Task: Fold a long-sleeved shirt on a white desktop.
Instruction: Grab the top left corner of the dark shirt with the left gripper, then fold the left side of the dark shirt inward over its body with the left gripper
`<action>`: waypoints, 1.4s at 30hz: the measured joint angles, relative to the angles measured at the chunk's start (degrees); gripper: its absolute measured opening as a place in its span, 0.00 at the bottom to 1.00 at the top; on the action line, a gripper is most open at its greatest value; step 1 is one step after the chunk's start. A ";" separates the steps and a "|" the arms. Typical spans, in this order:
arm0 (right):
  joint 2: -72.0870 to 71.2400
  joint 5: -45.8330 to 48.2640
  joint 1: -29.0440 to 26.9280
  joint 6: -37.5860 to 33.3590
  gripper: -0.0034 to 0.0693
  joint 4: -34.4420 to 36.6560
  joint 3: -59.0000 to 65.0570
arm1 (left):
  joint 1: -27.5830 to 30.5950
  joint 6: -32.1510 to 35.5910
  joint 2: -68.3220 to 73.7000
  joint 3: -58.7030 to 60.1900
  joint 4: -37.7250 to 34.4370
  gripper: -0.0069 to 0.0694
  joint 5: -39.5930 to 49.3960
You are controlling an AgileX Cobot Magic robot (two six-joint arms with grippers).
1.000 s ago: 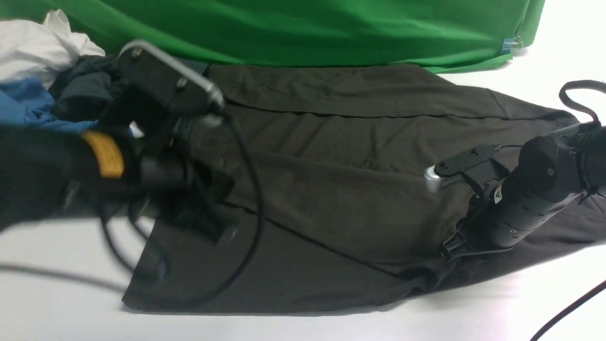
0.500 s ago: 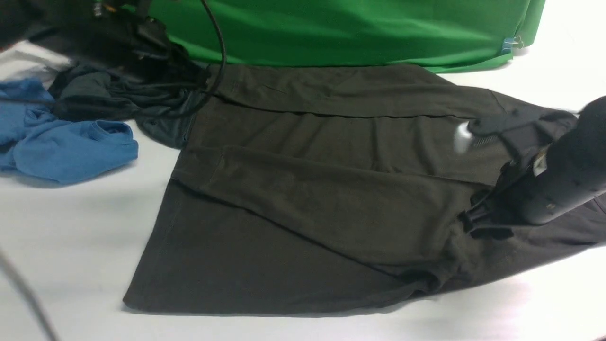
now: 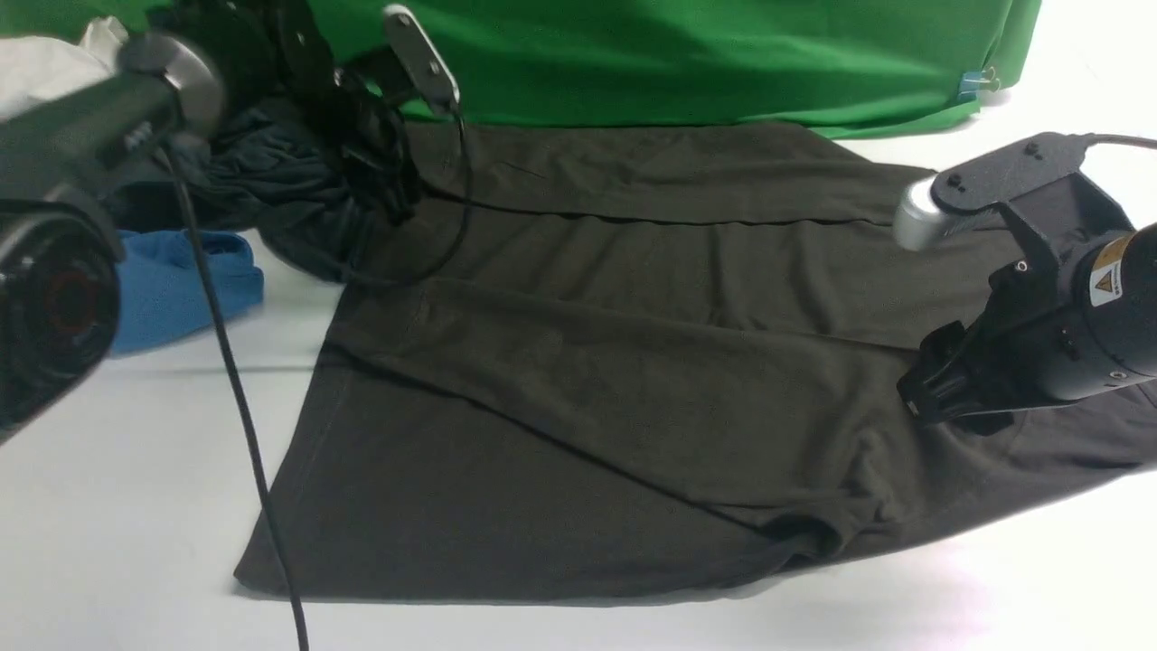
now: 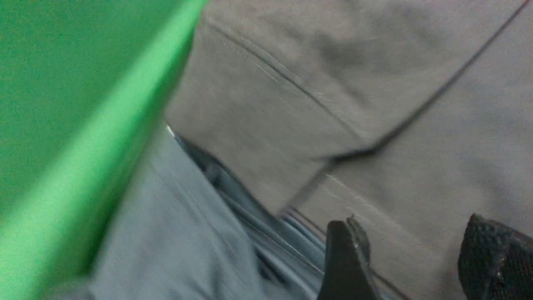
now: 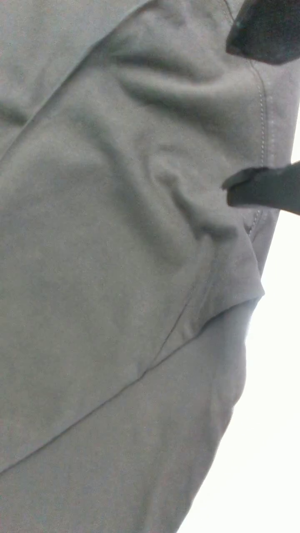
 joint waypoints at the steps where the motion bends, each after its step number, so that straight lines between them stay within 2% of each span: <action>1: 0.00 0.00 0.00 -0.10 0.63 0.00 0.00 | 0.00 1.01 0.65 -0.16 0.10 0.57 -2.15; 4: -0.12 0.00 0.00 -0.30 0.63 0.00 0.00 | 0.00 4.47 1.81 -0.28 0.10 0.56 -6.78; 9: -0.12 0.07 0.00 -0.95 0.63 0.00 0.00 | -0.07 15.61 3.13 -0.33 -1.34 0.51 -8.33; 15: -0.12 0.07 0.00 -1.14 0.63 0.00 0.00 | -0.07 19.75 4.57 -0.33 -2.83 0.47 -10.19; 25: -0.12 0.07 0.00 -0.89 0.63 0.00 0.00 | -0.21 20.09 6.03 -0.48 -3.46 0.43 -12.72; 33: -0.12 0.07 0.00 -0.89 0.63 0.31 0.00 | -0.64 19.70 6.03 -0.55 -3.85 0.16 -12.77; 36: -0.12 0.07 0.00 -0.89 0.62 0.31 0.00 | -0.64 18.20 5.91 -0.55 -3.85 0.13 -12.68; 42: -0.12 0.17 0.00 -0.89 0.48 0.31 0.00 | -0.64 15.37 1.32 -0.55 -4.42 0.13 -6.42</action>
